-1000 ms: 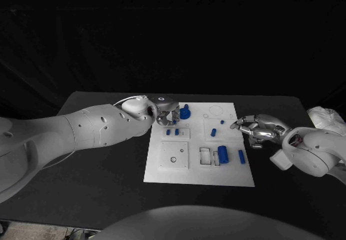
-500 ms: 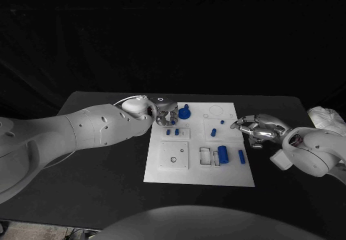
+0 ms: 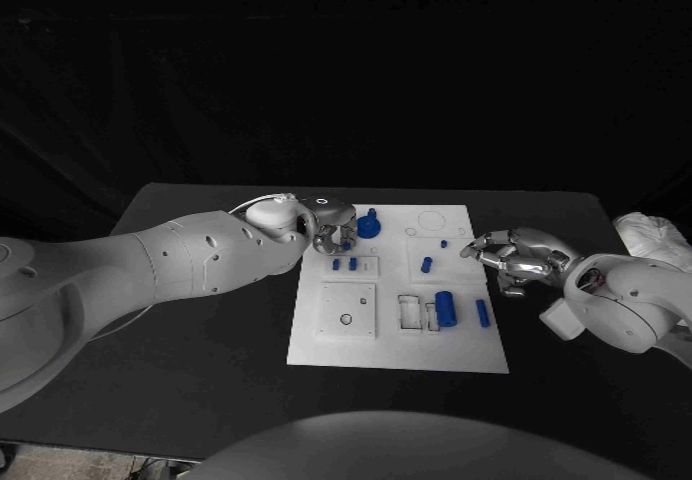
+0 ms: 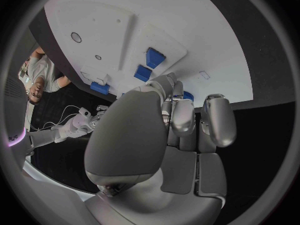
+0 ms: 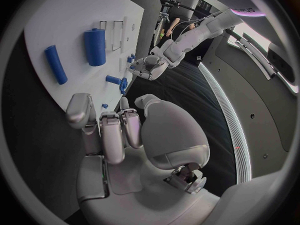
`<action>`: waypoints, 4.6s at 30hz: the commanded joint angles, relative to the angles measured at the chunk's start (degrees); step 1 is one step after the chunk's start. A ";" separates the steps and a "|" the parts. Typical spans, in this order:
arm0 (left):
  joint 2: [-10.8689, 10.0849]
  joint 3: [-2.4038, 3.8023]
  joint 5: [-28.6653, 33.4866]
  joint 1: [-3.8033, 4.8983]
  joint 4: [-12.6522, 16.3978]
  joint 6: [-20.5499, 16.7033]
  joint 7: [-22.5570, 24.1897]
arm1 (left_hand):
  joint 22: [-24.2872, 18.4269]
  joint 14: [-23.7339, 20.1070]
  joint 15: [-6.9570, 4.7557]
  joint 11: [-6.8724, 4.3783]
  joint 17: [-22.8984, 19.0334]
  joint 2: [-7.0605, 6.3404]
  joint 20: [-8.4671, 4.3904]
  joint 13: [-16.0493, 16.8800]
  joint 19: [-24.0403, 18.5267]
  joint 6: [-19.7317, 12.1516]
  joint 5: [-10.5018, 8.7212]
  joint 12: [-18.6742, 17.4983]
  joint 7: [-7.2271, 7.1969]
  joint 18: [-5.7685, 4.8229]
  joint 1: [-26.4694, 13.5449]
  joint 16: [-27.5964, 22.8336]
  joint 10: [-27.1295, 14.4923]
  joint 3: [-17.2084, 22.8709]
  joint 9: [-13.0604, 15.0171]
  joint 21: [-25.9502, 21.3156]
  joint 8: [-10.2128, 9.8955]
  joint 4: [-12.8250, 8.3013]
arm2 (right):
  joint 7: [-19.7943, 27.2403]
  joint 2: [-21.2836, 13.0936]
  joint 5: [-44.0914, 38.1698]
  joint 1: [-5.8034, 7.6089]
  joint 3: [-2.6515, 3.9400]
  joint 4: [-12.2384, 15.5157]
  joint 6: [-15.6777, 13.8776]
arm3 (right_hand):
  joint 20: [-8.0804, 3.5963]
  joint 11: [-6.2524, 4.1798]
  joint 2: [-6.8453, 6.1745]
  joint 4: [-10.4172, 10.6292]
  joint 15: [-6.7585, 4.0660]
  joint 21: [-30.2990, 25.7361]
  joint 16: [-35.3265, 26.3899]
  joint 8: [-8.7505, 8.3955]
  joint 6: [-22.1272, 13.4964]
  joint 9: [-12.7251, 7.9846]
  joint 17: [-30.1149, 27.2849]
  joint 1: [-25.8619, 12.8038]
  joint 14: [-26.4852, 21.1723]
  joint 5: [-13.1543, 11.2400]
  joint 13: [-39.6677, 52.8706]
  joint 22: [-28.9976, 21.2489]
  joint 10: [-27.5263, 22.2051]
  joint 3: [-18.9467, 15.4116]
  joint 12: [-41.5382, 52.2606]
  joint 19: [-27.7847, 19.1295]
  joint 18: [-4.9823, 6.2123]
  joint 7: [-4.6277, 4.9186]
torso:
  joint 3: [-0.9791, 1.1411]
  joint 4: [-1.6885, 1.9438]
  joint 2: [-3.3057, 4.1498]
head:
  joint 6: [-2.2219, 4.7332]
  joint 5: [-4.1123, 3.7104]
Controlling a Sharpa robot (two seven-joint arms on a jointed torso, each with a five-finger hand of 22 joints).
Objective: Assemble the parts on the task board
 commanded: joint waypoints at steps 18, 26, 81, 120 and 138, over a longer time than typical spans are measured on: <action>0.52 -0.05 0.21 -0.33 -0.40 -0.84 0.11 | 9.69 -0.84 0.09 0.33 -1.76 0.78 0.12 0.07 -0.56 -0.92 0.35 -0.44 0.10 0.00 -0.80 -1.56 0.42 0.48 -0.29 -0.93 -0.45 0.39 | -0.26 0.09 -0.10 -0.09 0.00 -0.05 0.90 | 0.12 0.01 -0.51 -0.07 -0.05 -0.28 -0.39 0.48 0.54 0.17 10.50 0.38 1.11 -0.93 7.09 7.34 -0.20 0.93 -0.17 -0.30 0.57 -0.02 | 0.00 0.01 0.00 | -0.01 0.14; 0.69 -0.05 0.89 -0.36 -0.89 -0.59 -0.03 | 9.63 -1.00 0.12 0.35 -2.31 1.10 0.15 0.12 -0.63 -0.85 0.55 -0.46 0.00 0.04 -1.04 -1.96 0.47 0.50 -0.32 -1.14 -0.41 0.51 | -0.51 0.17 -0.10 -0.10 0.00 -0.14 1.10 | 0.12 0.02 -0.49 -0.06 -0.04 -0.29 -0.40 0.49 0.55 0.18 10.49 0.41 1.09 -1.06 7.07 7.33 -0.22 1.01 -0.18 -0.31 0.57 -0.01 | 0.01 0.01 -0.03 | -0.01 0.21; 1.81 1.09 -17.96 4.47 5.33 6.71 -1.34 | 12.27 7.06 -0.59 -1.61 31.61 -1.75 -0.38 80.28 2.45 2.39 -8.04 75.69 -1.40 -1.84 -2.47 20.75 24.37 -8.13 -4.64 8.58 -1.51 3.27 | -0.25 0.09 -0.09 -0.10 0.00 0.18 0.83 | 0.14 0.06 -0.61 0.00 -0.01 -0.07 -0.31 0.56 0.58 0.23 10.65 0.43 1.27 -1.72 7.27 7.41 0.08 1.26 -0.05 -0.10 0.51 0.02 | 0.01 -0.02 -0.03 | -0.01 -0.05; 5.58 0.95 -17.48 0.91 -2.20 7.30 -0.39 | 12.25 7.06 -0.15 -1.00 31.61 -0.93 -0.09 79.52 2.16 1.64 -4.25 75.33 -0.57 -1.85 -0.09 20.75 23.43 -5.37 -5.65 8.88 -1.72 2.08 | -0.32 -0.03 -0.08 -0.10 0.00 0.12 1.02 | 0.16 0.08 -0.69 0.03 0.00 -0.09 -0.32 0.62 0.64 0.27 10.61 0.40 1.23 -1.95 7.33 7.40 0.18 1.36 0.00 -0.12 0.51 0.04 | 0.02 0.00 0.00 | -0.01 -0.03; 7.14 0.91 -16.10 0.04 -4.51 8.57 1.08 | 12.07 7.06 0.54 -0.14 31.61 0.51 0.57 78.09 1.75 2.96 0.66 74.53 0.40 -1.72 -0.79 20.75 21.75 -3.26 -5.66 8.43 -1.26 1.42 | -0.34 0.32 0.04 -0.11 0.00 -0.16 1.32 | 0.16 0.10 -0.70 0.05 0.01 -0.18 -0.34 0.63 0.65 0.28 10.57 0.39 1.20 -2.02 7.29 7.37 0.14 1.40 -0.02 -0.19 0.53 0.05 | 0.02 0.00 -0.01 | -0.01 0.05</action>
